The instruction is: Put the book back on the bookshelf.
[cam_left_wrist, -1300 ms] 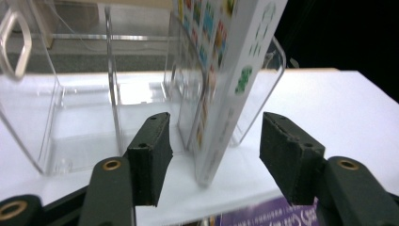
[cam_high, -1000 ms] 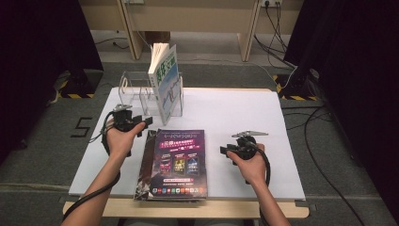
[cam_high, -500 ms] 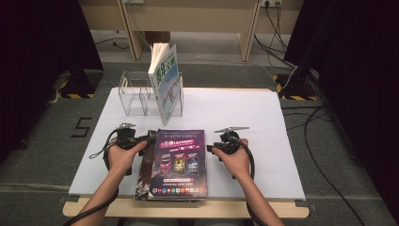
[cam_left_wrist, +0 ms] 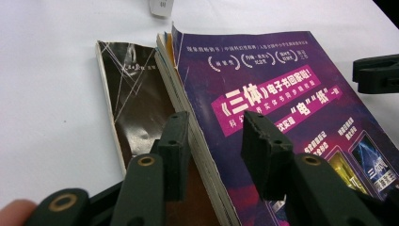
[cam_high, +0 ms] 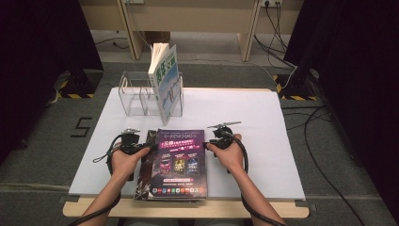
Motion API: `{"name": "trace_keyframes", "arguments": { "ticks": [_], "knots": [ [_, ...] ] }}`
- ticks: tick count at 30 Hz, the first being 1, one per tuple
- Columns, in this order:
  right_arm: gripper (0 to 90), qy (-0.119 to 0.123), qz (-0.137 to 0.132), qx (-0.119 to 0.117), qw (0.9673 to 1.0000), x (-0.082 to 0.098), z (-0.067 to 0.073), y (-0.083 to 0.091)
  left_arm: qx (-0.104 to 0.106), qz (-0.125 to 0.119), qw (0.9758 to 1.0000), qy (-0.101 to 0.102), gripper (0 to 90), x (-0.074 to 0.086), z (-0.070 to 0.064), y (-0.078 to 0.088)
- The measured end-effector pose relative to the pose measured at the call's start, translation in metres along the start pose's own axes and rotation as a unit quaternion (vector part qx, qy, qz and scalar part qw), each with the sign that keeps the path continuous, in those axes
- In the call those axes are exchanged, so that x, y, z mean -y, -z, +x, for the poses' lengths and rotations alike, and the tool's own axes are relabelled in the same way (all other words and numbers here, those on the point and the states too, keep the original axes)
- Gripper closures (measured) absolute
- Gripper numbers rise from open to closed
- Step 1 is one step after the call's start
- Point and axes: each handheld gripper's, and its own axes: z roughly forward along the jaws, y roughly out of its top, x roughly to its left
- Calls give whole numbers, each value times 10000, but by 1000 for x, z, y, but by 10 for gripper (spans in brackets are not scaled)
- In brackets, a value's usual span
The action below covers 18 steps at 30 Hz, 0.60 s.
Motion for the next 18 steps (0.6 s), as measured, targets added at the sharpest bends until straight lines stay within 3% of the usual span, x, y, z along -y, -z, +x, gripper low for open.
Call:
{"name": "trace_keyframes", "arguments": {
  "ticks": [5, 12, 18],
  "knots": [
    [630, -187, 52, -101, 9998, -1, -1, -6, -3, 67, 10000, 41, 629, 1, 1, -2],
    [673, -187, 78, -197, 9996, -3, 2, -9, -18, 164, 9999, 11, 690, 2, -2, -5],
    [722, -191, 118, -164, 9996, -3, 3, -8, -18, 232, 9997, 118, 723, 3, -2, -8]
  ]
}}
